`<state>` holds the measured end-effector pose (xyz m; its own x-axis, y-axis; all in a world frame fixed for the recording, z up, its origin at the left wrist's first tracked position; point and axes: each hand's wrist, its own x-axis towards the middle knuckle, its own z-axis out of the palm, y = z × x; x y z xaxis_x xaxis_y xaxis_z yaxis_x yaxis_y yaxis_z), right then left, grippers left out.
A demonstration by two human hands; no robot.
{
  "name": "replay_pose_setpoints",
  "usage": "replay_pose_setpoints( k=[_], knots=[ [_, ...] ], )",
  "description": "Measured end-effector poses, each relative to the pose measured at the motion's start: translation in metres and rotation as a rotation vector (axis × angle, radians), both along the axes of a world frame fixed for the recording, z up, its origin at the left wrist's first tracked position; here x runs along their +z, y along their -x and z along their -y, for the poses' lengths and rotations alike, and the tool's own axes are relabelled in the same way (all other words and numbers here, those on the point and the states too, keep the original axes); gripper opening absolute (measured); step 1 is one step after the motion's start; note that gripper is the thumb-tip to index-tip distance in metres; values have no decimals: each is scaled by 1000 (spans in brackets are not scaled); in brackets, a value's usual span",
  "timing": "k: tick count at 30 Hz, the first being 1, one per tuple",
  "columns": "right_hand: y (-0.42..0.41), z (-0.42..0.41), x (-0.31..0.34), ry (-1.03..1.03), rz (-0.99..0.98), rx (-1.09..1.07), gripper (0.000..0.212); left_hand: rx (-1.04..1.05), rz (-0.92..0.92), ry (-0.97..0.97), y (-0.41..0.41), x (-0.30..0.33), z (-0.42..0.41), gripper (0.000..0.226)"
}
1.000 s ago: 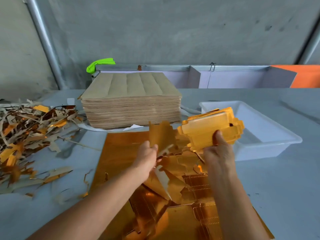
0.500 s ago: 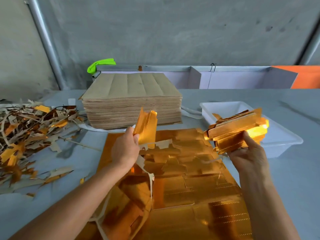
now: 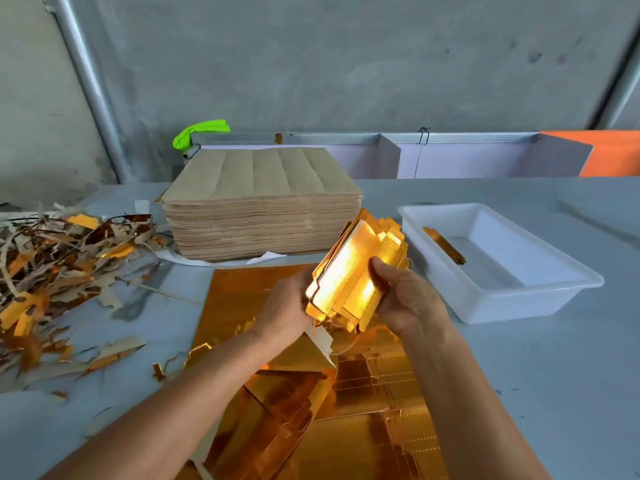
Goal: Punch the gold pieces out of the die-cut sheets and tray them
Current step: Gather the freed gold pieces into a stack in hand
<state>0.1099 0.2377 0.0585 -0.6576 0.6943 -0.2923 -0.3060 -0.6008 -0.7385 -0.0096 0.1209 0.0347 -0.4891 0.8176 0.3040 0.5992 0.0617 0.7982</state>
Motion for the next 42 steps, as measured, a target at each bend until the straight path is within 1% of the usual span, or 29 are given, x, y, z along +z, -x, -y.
replay_pose_setpoints(
  k=[2, 3, 4, 6, 8, 12, 14, 15, 17, 18, 20, 22, 23, 24, 25, 27, 29, 32, 33, 35, 36, 37, 38, 39, 41, 42],
  knots=[
    [1, -2, -7, -53, 97, -57, 20, -25, 292, -21, -2, 5, 1, 17],
    [0, -2, -10, -79, 128, -76, 20, -35, 397, 1, -3, 7, 2, 16],
    [0, -1, -12, -101, 150, -84, 20, -54, 460, 34, -3, 9, 3, 17],
    [0, 2, -14, -125, 173, -105, 19, -112, 518, 76, -4, 12, 6, 22],
    [1, 5, -14, -146, 200, -145, 17, -161, 565, 73, -4, 13, 7, 26],
    [3, 9, -11, -244, 245, -181, 16, -121, 618, 81, -3, 10, 4, 31],
    [4, 10, -8, -305, 286, -193, 15, -140, 642, 61, -4, 9, 4, 33],
    [5, 10, -7, -339, 317, -195, 17, -153, 626, 69, -4, 10, 3, 35],
    [7, 11, -6, -369, 341, -181, 18, -143, 534, 105, -4, 11, 1, 37],
    [8, 11, -6, -371, 332, -169, 15, -118, 494, 107, -3, 11, -1, 35],
    [7, 14, -7, -383, 313, -142, 13, -61, 465, 102, -2, 10, -4, 23],
    [4, 17, -10, -419, 330, -110, 8, 5, 468, 78, 1, 6, -5, 23],
    [2, 19, -12, -412, 342, -95, 6, 47, 488, 46, 3, 3, -5, 23],
    [-1, 21, -15, -372, 344, -78, 9, 94, 520, 9, 5, 1, -4, 18],
    [-4, 22, -18, -303, 331, -57, 11, 143, 558, -22, 8, -2, -4, 12],
    [-13, 25, -24, -174, 272, -6, 15, 249, 645, -73, 13, -6, -4, 9],
    [-28, 29, -35, -199, 289, 67, 26, 358, 724, -140, 22, -9, -4, 8],
    [-57, 40, -53, -329, 503, 231, 38, 441, 803, -223, 31, -2, 1, 9],
    [-66, 44, -58, -351, 582, 304, 39, 453, 826, -248, 35, 0, 2, 17],
    [-82, 49, -61, -452, 765, 474, 35, 467, 847, -272, 40, 2, 4, 37],
    [-87, 51, -60, -537, 856, 538, 28, 463, 825, -266, 43, 1, 5, 35],
    [-89, 53, -56, -634, 938, 574, 20, 448, 779, -244, 45, -1, 5, 26],
    [-92, 54, -50, -756, 1026, 585, 16, 428, 729, -213, 43, -1, 6, 18],
    [-94, 55, -42, -921, 1133, 576, 19, 413, 682, -181, 40, -1, 5, 18],
    [-94, 59, -21, -1276, 1347, 483, 32, 374, 601, -133, 34, -1, 3, 37],
    [-91, 62, -11, -1407, 1386, 346, 40, 357, 566, -123, 32, 0, 2, 41]
  ],
)
